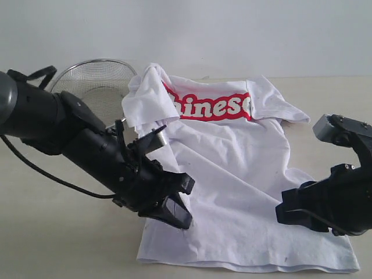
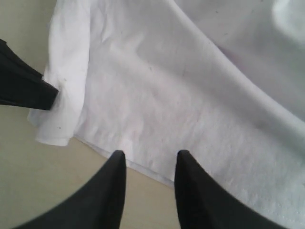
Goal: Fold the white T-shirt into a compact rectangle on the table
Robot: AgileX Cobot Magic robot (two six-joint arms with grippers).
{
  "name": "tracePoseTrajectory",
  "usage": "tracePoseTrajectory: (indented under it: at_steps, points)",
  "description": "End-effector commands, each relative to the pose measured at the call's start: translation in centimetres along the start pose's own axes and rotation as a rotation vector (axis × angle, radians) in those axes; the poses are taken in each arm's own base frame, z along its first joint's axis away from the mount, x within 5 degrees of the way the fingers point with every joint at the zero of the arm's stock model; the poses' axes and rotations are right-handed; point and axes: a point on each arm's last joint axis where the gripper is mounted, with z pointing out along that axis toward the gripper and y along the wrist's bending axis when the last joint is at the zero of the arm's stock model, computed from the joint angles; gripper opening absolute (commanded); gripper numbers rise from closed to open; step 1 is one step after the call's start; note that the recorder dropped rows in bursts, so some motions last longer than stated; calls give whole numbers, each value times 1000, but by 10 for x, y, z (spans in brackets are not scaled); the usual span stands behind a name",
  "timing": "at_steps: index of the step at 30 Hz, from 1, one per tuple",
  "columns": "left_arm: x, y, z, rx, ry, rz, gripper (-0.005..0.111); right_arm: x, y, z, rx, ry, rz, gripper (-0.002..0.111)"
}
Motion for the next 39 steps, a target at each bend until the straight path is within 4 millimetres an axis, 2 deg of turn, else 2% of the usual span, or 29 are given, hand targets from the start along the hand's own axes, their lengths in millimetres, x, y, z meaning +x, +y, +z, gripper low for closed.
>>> tracePoseTrajectory:
  at_steps: [1,4,6,8,14,19,24,28,34,39]
  points:
    - [2,-11,-33,-141,-22,77,5,0,1,-1,-4,-2,-23,31]
    - [10,-8,-49,-264,9,111,5,0,2,-1,-7,1,-34,31]
    - [19,0,-56,-326,31,101,5,0,2,-1,-7,1,-34,31]
    - [32,10,-58,-361,56,81,5,0,2,-1,-7,1,-34,31]
    - [50,28,-61,-403,76,48,5,0,2,-1,-7,1,-34,31]
    - [56,37,-69,-447,95,46,5,0,2,-1,-8,2,-34,31]
    - [56,36,-82,-500,65,67,5,0,2,-1,-8,2,-34,31]
    - [56,29,-84,-461,41,51,5,0,2,-1,-6,1,-34,31]
    - [44,12,-72,-225,-65,74,5,-1,1,-1,4,-11,-34,31]
    - [40,22,-58,-207,-52,49,5,-1,1,-1,2,-9,-31,31]
